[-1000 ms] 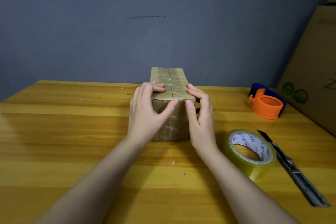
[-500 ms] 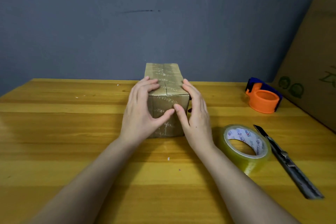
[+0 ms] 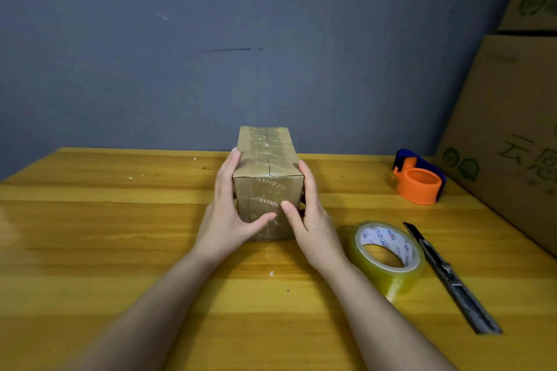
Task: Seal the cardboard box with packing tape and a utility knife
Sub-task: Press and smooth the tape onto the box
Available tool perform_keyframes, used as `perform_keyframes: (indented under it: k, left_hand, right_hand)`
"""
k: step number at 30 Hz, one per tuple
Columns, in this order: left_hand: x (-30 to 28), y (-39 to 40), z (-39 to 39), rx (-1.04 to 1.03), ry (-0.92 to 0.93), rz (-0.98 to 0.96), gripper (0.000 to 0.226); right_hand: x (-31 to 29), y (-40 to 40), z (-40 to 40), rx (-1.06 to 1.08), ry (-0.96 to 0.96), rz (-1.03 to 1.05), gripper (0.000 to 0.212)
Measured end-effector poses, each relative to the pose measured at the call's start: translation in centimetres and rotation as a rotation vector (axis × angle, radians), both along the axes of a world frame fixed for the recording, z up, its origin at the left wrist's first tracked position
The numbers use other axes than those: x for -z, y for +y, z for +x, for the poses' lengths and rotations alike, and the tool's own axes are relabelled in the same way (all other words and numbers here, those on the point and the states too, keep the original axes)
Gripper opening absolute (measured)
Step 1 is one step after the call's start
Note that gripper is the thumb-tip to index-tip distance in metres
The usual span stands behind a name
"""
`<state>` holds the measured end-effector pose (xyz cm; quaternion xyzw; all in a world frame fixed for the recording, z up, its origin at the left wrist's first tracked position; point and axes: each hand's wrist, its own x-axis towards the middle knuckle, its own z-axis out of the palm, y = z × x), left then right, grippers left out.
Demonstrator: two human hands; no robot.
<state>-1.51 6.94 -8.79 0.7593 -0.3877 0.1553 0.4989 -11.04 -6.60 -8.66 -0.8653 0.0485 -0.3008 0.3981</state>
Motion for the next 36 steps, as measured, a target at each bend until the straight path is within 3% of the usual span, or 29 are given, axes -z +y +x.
perform_keyframes:
  k: [5, 12, 19, 29, 36]
  left_hand:
    - [1.2, -0.2, -0.3, -0.014, 0.204, 0.077, 0.111]
    - [3.0, 0.2, -0.2, -0.081, 0.249, 0.222, 0.094]
    - [3.3, 0.1, -0.2, -0.191, 0.274, 0.283, 0.076]
    - [3.0, -0.2, -0.2, -0.232, 0.288, 0.402, 0.079]
    - [3.1, 0.6, -1.3, -0.265, 0.277, 0.398, 0.101]
  right_hand:
    - [0.4, 0.5, 0.0, 0.041, 0.102, 0.007, 0.072]
    - [1.6, 1.2, 0.3, 0.105, 0.294, 0.045, 0.064]
    - [2.0, 1.9, 1.0, 0.232, 0.290, -0.023, 0.058]
    - [1.8, 2.1, 1.1, 0.265, 0.312, -0.036, 0.056]
    - [1.6, 2.2, 0.1, 0.212, 0.311, 0.095, 0.079]
